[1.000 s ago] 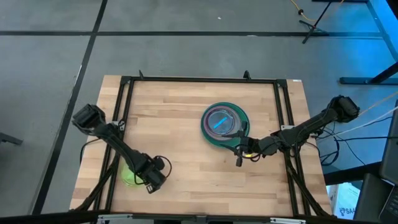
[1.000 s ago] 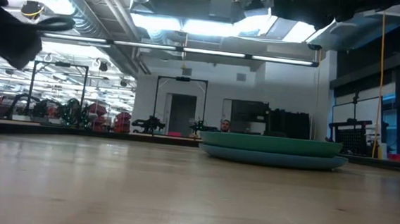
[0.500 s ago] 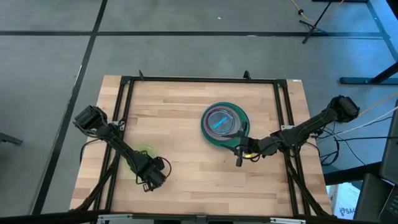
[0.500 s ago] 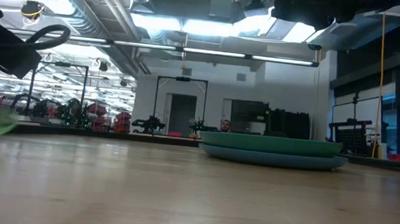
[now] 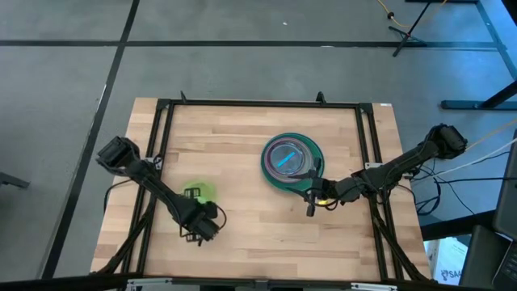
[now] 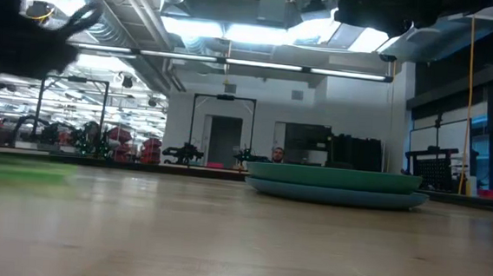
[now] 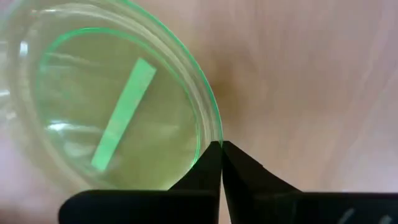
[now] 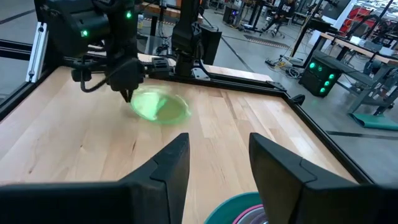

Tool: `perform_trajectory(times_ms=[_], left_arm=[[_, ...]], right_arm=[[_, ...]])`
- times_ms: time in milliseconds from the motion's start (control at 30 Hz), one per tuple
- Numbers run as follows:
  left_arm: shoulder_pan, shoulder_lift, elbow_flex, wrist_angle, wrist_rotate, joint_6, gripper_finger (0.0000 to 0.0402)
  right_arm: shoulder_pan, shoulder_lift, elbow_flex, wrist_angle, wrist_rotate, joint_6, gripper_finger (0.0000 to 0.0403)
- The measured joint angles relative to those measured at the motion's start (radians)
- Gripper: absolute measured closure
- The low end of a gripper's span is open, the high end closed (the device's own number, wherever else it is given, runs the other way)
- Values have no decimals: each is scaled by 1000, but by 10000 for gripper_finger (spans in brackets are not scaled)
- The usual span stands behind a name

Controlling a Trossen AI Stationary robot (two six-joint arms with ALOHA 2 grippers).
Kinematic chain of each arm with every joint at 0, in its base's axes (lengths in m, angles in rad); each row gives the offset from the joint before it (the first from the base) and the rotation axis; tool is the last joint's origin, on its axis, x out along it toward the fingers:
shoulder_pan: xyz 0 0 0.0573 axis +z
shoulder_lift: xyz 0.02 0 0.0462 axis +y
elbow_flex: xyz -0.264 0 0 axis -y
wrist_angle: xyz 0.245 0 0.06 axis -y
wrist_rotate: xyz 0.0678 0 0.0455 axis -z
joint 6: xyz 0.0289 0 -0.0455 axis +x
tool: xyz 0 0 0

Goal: Stack plastic plates
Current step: Stack the light green plate on top of the blue plate

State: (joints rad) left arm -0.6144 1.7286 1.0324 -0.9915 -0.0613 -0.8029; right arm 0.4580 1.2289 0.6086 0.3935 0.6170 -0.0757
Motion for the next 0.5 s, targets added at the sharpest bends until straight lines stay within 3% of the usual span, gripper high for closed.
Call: perform_trajectory(times_ms=[367, 500], left_arm=[[103, 0, 154, 11, -369, 408, 401], [168, 0, 155, 124, -396, 604, 401]], right_arm=[[0, 0, 0, 1, 0, 0, 247], [0, 0, 0, 1, 0, 0, 247]])
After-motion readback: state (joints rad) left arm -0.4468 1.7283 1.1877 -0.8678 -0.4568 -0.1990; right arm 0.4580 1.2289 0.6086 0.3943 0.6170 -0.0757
